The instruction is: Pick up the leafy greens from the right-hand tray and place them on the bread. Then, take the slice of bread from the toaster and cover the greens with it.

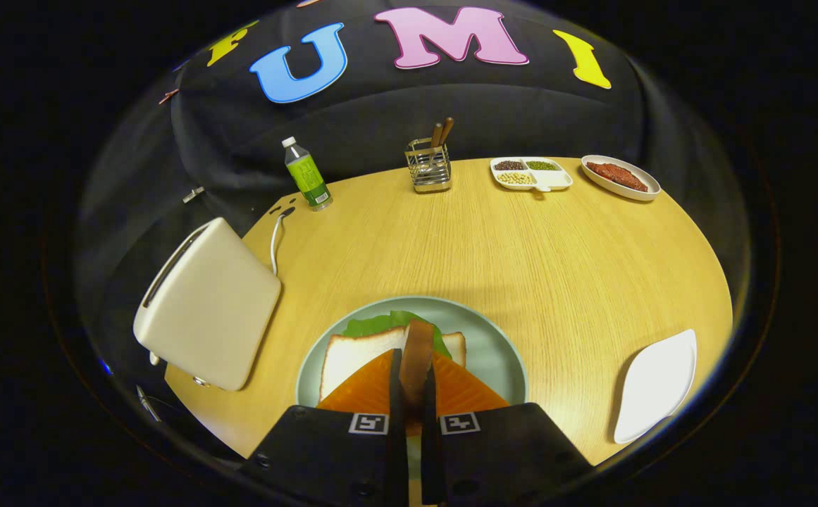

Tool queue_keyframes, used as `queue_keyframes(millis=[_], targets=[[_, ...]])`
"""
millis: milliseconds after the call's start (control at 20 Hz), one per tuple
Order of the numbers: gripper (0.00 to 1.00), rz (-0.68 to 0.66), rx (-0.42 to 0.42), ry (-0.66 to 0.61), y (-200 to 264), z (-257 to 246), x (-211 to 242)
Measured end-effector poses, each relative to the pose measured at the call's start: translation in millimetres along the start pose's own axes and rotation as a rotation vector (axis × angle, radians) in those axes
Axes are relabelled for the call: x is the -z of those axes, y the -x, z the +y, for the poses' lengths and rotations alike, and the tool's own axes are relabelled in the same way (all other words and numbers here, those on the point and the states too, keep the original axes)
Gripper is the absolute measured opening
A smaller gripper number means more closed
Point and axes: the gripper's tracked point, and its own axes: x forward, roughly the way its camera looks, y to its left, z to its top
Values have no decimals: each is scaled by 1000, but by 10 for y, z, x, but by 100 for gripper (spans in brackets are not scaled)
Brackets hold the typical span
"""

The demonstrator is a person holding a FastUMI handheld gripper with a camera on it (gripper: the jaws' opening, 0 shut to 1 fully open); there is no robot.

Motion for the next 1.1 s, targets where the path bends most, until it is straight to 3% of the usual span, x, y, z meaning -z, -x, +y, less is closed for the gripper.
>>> queue_keyframes(millis=[100, 200, 300, 400, 550, 1100], targets=[[16, 2, 20, 36, -24, -46, 33], [32, 9, 68, 75, -39, -164, 52], [60, 0, 117, 127, -12, -292, 11], [80, -16, 153, 181, 41, -338, -44], [99, -70, 173, 231, 168, -376, -181], [99, -302, 68, 258, 1105, -413, -1047]])
